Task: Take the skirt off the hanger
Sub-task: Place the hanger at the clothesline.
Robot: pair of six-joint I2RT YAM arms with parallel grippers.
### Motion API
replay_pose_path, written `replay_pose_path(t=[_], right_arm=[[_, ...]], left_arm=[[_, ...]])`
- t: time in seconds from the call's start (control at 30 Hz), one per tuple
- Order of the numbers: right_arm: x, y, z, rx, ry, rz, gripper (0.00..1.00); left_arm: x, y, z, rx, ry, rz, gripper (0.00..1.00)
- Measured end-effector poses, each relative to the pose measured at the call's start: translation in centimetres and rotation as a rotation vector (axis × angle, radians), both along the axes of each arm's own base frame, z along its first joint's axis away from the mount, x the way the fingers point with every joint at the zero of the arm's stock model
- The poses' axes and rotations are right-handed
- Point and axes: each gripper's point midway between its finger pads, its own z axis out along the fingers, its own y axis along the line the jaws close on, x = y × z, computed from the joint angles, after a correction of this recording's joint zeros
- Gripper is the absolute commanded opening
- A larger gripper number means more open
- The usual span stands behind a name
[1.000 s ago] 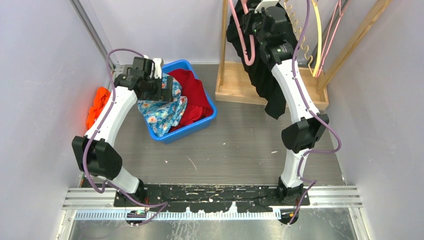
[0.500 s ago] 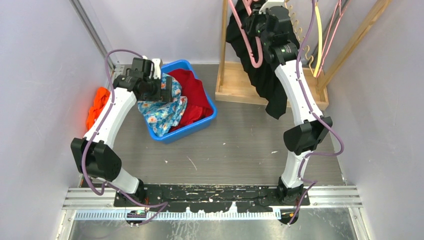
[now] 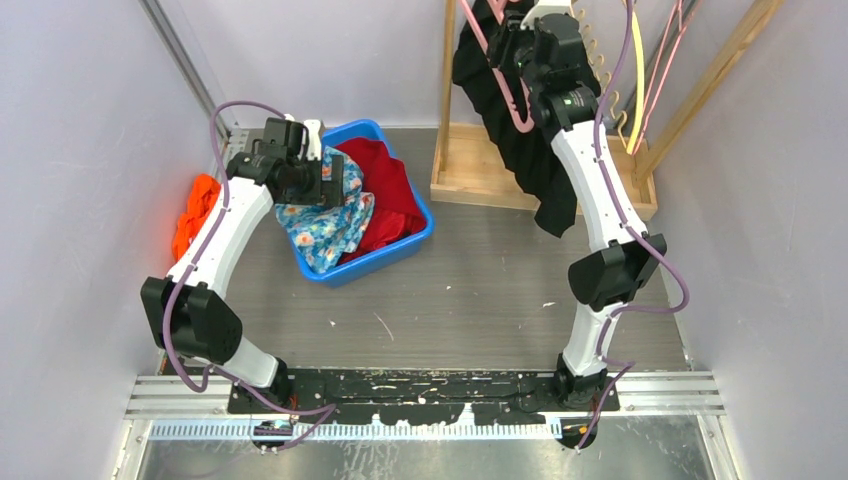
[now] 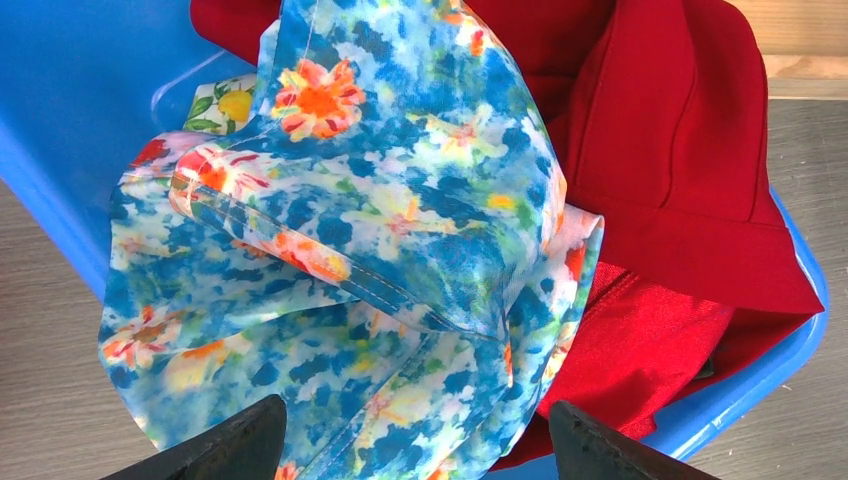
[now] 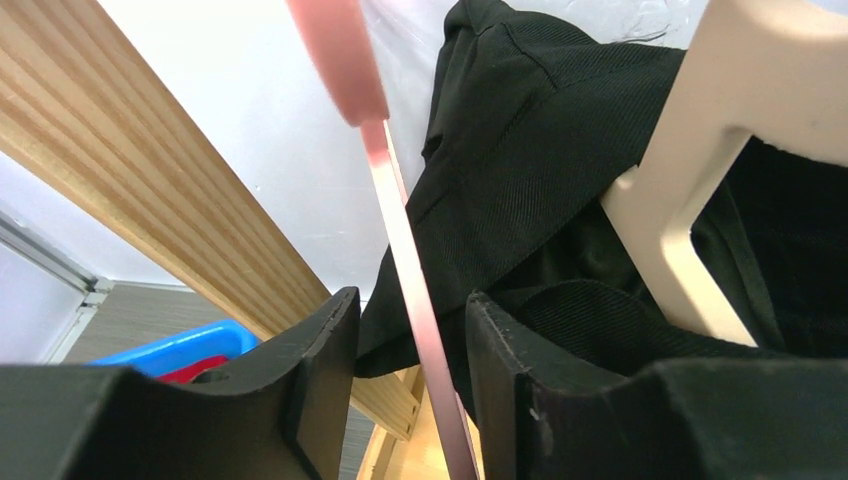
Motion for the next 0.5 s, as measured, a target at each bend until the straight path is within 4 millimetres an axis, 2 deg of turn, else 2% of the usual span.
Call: replay_pose_path(t=[0.2, 0.5], right_arm=[[-1.3, -0.5, 0.4, -0.022, 0.000, -0.002, 0.53], [-6.3, -2.2, 6.2, -0.033, -0.118, -0.010, 0.54]], left_arm=[[0.0, -0.1, 0.0, -0.005, 0.000, -0.001, 0.99], [0.1, -0.4, 0.0, -0.021, -0.002, -0.011, 0.99]])
